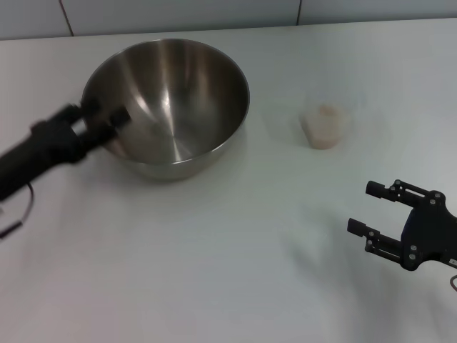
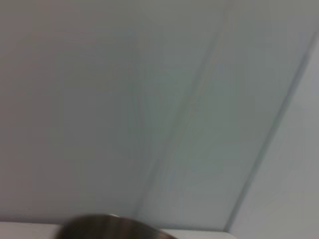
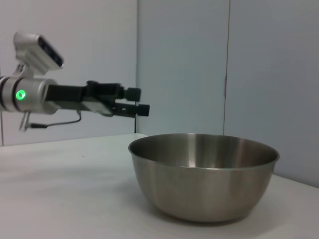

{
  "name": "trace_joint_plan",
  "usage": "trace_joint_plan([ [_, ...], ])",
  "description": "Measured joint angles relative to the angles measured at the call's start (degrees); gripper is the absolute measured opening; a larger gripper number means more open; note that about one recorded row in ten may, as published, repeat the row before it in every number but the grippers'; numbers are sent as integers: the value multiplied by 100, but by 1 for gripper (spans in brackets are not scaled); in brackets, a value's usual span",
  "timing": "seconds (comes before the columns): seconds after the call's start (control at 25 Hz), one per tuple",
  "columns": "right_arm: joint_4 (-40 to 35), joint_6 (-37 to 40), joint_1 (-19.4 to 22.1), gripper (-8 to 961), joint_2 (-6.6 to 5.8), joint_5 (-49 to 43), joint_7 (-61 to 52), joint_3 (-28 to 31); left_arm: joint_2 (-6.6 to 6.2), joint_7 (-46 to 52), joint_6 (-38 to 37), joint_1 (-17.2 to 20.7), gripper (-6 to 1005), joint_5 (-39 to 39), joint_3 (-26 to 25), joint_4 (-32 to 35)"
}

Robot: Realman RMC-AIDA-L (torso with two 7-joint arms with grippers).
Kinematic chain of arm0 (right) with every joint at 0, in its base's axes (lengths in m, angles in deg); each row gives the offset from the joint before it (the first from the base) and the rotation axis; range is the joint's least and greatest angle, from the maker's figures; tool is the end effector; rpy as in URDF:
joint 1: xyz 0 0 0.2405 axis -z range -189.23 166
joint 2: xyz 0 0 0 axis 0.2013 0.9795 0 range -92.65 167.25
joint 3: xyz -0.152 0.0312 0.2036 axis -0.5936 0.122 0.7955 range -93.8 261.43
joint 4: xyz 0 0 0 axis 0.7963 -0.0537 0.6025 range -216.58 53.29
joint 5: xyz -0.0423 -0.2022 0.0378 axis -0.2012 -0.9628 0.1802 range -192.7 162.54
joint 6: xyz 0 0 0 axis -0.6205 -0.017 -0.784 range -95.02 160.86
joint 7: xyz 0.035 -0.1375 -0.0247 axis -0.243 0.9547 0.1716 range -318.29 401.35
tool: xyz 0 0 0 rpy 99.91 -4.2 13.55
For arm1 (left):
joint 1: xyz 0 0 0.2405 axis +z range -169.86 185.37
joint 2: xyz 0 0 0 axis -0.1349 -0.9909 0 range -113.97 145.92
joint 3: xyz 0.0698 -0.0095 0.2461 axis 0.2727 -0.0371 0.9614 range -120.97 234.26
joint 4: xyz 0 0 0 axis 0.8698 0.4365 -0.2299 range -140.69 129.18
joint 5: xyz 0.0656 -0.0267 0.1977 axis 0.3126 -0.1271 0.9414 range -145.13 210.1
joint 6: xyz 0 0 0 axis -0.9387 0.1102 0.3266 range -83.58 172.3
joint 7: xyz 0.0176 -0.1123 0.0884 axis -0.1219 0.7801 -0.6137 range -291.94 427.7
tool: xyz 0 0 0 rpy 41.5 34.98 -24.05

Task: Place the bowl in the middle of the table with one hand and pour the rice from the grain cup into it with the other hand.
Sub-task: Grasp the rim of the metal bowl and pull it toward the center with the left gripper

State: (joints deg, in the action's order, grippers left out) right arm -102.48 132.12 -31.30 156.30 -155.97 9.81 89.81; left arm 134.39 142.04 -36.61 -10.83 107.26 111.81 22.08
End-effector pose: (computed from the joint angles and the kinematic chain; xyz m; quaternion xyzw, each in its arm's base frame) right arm 0.3434 0.2215 -0.0110 -0.9085 0.1099 0.2852 0.2849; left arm -0.2941 0.3042 0.0012 -0.8162 -0.3253 -0.4110 0.2429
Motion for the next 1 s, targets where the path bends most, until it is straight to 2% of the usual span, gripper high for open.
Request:
trace_joint_plan([
  [0.16,2,1,-3,662,0,54,67,4,-5,1047,854,103,811,74,67,890],
  [0.24,0,-10,-3,663,0,94,69,5,-5,1208,1012,110,809,134,92,1008],
  [0.28,-3,-12,-3,663,0,119,69,6,-5,1750,1486,89,808,471,188,1304],
  [0.4,-21,-32,-42,664,0,165,70,7,-14,2608,1978,-30,805,1199,251,1596],
  [0.48,-24,-55,-56,664,0,165,70,7,-14,2608,1978,-30,803,1199,251,1596],
  [0.52,-19,-133,-94,663,0,167,70,7,-23,3540,2230,-198,802,2104,258,1867],
  [0.56,-19,-133,-94,663,0,167,70,7,-25,3919,2228,-283,801,2533,255,1981],
  [0.72,11,-301,-181,663,0,168,70,7,-25,4619,2147,-410,797,3314,267,2271],
  [1.0,11,-321,-215,662,0,168,70,7,-29,5268,1889,-475,791,3877,274,2615],
])
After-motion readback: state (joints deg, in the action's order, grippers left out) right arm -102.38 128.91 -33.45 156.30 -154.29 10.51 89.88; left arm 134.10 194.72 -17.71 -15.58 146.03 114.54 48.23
